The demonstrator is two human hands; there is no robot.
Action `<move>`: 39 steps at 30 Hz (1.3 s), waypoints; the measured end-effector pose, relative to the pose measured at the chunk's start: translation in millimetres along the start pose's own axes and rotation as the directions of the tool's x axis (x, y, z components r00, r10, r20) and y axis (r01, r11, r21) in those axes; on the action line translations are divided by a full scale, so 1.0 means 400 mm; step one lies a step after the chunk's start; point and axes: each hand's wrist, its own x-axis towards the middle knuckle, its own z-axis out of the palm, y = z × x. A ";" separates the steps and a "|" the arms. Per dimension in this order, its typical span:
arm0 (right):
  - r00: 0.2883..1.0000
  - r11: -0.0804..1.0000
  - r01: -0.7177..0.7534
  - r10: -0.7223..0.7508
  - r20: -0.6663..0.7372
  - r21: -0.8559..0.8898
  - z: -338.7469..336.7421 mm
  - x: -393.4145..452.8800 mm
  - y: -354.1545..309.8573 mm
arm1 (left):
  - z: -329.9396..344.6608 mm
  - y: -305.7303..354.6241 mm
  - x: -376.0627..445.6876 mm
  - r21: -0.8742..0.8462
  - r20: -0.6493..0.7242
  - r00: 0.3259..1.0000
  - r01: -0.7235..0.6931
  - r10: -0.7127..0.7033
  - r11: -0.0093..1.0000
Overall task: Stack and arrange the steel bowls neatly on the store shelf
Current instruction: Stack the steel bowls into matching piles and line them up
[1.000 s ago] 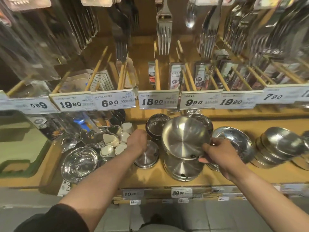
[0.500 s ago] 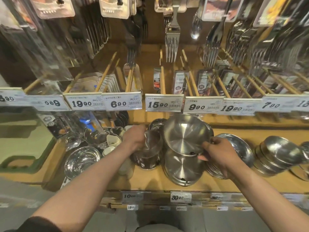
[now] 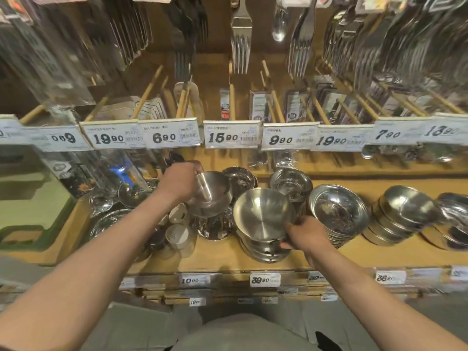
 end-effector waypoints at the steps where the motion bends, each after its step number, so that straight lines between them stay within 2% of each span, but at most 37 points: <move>1: 1.000 1.000 -0.006 0.006 -0.007 0.000 0.003 0.000 0.006 | 0.002 0.006 -0.001 -0.014 0.003 1.000 -0.006 0.006 1.000; 9: 0.993 0.998 -0.047 0.050 -0.104 0.033 0.008 -0.013 0.026 | 0.016 0.040 0.007 -0.067 0.021 0.998 -0.050 0.052 0.996; 20: 0.986 0.989 -0.124 0.131 -0.098 0.076 0.003 -0.038 0.057 | 0.029 0.095 0.010 -0.045 0.057 0.991 -0.122 0.124 0.992; 25: 0.983 0.973 -0.147 0.164 -0.082 0.178 -0.009 -0.036 0.061 | 0.034 0.119 -0.004 -0.054 0.070 0.991 -0.112 0.116 0.992; 31: 0.985 0.979 -0.140 0.153 -0.082 0.146 -0.006 -0.038 0.054 | 0.021 0.138 -0.028 -0.051 0.073 0.987 -0.138 0.142 0.989; 39: 0.995 0.985 -0.099 0.097 0.017 0.138 -0.054 -0.073 0.056 | -0.020 0.193 -0.082 0.009 0.048 0.982 -0.183 0.182 0.983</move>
